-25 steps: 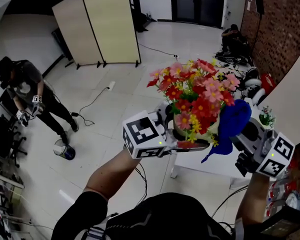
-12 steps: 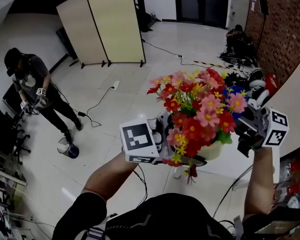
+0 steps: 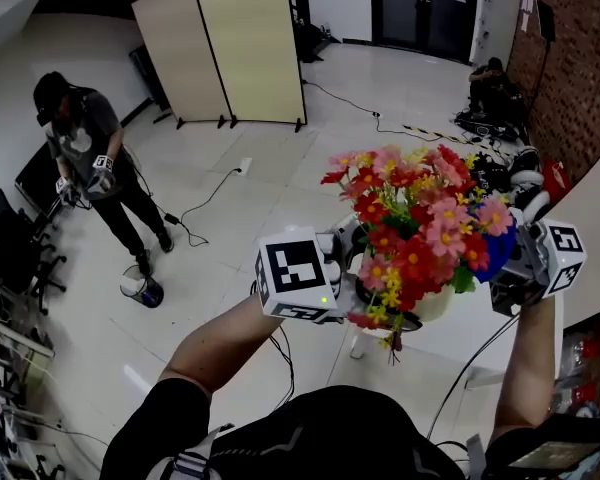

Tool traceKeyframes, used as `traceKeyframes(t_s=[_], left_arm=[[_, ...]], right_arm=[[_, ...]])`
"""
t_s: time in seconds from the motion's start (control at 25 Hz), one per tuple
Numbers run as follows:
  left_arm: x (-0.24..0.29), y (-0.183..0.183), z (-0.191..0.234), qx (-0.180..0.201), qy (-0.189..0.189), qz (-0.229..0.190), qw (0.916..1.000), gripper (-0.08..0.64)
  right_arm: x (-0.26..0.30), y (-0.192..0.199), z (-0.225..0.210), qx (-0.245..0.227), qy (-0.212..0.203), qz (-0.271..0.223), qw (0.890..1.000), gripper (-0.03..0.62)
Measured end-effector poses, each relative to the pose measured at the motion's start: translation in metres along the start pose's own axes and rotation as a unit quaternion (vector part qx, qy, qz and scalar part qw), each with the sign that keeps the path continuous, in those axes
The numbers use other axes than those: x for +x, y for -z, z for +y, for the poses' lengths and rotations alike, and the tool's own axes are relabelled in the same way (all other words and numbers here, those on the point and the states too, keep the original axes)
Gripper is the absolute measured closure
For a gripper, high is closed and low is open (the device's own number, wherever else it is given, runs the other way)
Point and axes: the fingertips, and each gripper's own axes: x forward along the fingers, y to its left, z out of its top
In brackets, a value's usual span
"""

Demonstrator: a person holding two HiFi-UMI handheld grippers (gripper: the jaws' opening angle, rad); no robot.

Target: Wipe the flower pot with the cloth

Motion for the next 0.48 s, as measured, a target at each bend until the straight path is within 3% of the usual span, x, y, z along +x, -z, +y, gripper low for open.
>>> traceKeyframes(t_s=[0.28, 0.4, 0.48], left_arm=[[0.0, 0.012, 0.019, -0.01, -0.009, 0.004, 0.9999, -0.021], [0.008, 0.011, 0.007, 0.006, 0.009, 0.015, 0.9998, -0.021], [0.008, 0.003, -0.002, 0.008, 0.028, 0.008, 0.9995, -0.021]], right_arm=[[0.007, 0.023, 0.051, -0.046, -0.015, 0.032, 0.998, 0.528], [-0.005, 0.023, 0.074, -0.068, -0.045, 0.036, 0.996, 0.528], [-0.023, 0.015, 0.063, -0.077, -0.029, 0.023, 0.996, 0.528]])
